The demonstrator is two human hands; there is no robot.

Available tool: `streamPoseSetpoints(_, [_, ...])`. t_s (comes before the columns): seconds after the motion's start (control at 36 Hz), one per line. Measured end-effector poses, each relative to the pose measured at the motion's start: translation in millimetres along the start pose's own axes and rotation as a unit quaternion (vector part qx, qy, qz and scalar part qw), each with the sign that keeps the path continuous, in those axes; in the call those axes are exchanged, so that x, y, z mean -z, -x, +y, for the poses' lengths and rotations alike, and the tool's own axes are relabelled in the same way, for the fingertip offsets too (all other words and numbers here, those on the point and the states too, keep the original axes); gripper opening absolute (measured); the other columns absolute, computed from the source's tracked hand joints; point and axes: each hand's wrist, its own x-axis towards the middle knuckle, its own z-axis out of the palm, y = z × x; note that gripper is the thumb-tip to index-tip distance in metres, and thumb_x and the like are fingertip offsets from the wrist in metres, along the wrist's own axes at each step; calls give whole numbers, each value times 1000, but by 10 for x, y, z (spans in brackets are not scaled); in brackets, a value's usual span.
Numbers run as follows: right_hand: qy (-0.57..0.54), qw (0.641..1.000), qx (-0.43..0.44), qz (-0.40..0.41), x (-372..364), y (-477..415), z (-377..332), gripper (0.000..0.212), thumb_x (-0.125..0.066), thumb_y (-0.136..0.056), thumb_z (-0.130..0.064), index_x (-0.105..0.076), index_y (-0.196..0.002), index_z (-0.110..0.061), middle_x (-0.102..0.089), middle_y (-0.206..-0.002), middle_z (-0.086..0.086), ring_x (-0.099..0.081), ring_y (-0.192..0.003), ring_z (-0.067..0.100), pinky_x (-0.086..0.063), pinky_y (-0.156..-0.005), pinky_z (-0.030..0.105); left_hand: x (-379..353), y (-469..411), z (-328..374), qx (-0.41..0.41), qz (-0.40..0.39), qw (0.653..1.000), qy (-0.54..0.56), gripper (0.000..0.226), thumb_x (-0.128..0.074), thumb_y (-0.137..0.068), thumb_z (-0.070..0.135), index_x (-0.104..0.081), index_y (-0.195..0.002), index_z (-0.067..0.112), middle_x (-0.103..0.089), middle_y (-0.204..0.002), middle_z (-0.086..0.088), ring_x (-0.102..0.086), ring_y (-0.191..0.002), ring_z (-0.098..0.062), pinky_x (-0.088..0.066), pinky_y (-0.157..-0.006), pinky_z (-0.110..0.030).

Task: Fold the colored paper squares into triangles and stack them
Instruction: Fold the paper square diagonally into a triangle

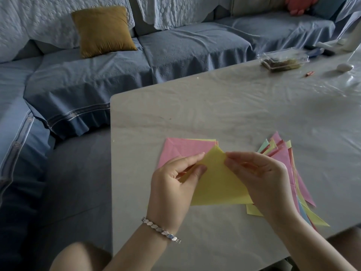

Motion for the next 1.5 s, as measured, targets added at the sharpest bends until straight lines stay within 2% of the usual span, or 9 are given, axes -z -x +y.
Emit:
streamPoseSetpoints(0.25, [94, 987, -32, -127, 40, -43, 150, 30, -74, -73, -6, -70, -66, -35, -70, -68, -17, -59, -63, -7, -41, -65, 4, -4, 11, -111, 46, -48, 997, -46, 34, -73, -74, 5, -67, -77, 39, -66, -68, 27, -63, -66, 6, -44, -63, -3])
streamPoseSetpoints(0.42, [282, 911, 17, -299, 35, -128, 205, 14, -74, -77, -20, -74, -82, -33, -69, -79, -18, -61, -82, -3, -43, -75, 8, 37, 35, -218, 59, -166, 978, -107, 14, -73, -76, 10, -75, -88, 18, -66, -72, 14, -63, -71, -2, -46, -65, -8])
streamPoseSetpoints(0.53, [354, 865, 69, -350, -12, -203, 206, 10, -70, -79, -32, -74, -89, -35, -71, -89, -14, -62, -85, 5, -46, -82, 23, 63, 60, -276, 94, -206, 967, -119, 19, -73, -74, 11, -71, -72, 30, -63, -60, 22, -61, -65, -2, -46, -62, -11])
streamPoseSetpoints(0.78, [406, 821, 203, -347, -96, -342, 309, 11, -67, -81, -33, -73, -91, -31, -71, -89, -15, -52, -93, 3, -9, -107, 17, 93, 69, -358, 183, -199, 961, -61, 18, -71, -76, 6, -73, -71, 23, -63, -50, 16, -59, -50, 4, -44, -57, -10])
streamPoseSetpoints(0.94, [416, 836, 267, -238, -168, -263, 520, 16, -70, -74, -33, -72, -88, -28, -70, -100, -10, -60, -105, 11, -22, -109, 46, 40, 42, -536, 211, -97, 969, -88, 33, -69, -75, 6, -65, -55, 32, -62, -47, 12, -58, -48, -3, -49, -56, -14])
streamPoseSetpoints(1.03, [403, 853, 239, -231, -243, -64, 699, 29, -49, -84, -37, -70, -100, -27, -65, -116, -8, -57, -113, 9, -32, -106, 47, 35, 9, -719, 271, -64, 958, -64, 25, -69, -77, 3, -70, -61, 21, -64, -49, 6, -60, -51, -11, -54, -62, -25])
streamPoseSetpoints(1.17, [487, 794, 144, -333, -206, 263, 1136, 38, -37, -81, -36, -69, -102, -28, -64, -114, -12, -60, -109, 6, -47, -97, 32, 1, -22, -988, 284, -75, 945, -142, 12, -68, -76, 4, -72, -71, 15, -65, -62, 10, -59, -60, -2, -44, -57, -6])
streamPoseSetpoints(1.36, [568, 763, 66, -303, -70, 338, 1224, 75, 1, -98, -35, -72, -103, -16, -67, -114, -3, -63, -107, 12, -17, -105, 34, -18, -14, -1064, 286, -96, 936, -182, 16, -67, -76, 4, -71, -72, 19, -64, -63, 9, -62, -65, -13, -51, -68, -24])
streamPoseSetpoints(1.5, [595, 767, 102, -219, -185, 88, 1314, 49, -30, -86, -35, -74, -96, -15, -70, -107, -3, -64, -105, 15, -45, -94, 39, -8, 10, -1138, 280, -92, 940, -172, 12, -67, -77, 5, -73, -82, 14, -65, -67, 11, -60, -62, -4, -48, -63, -14])
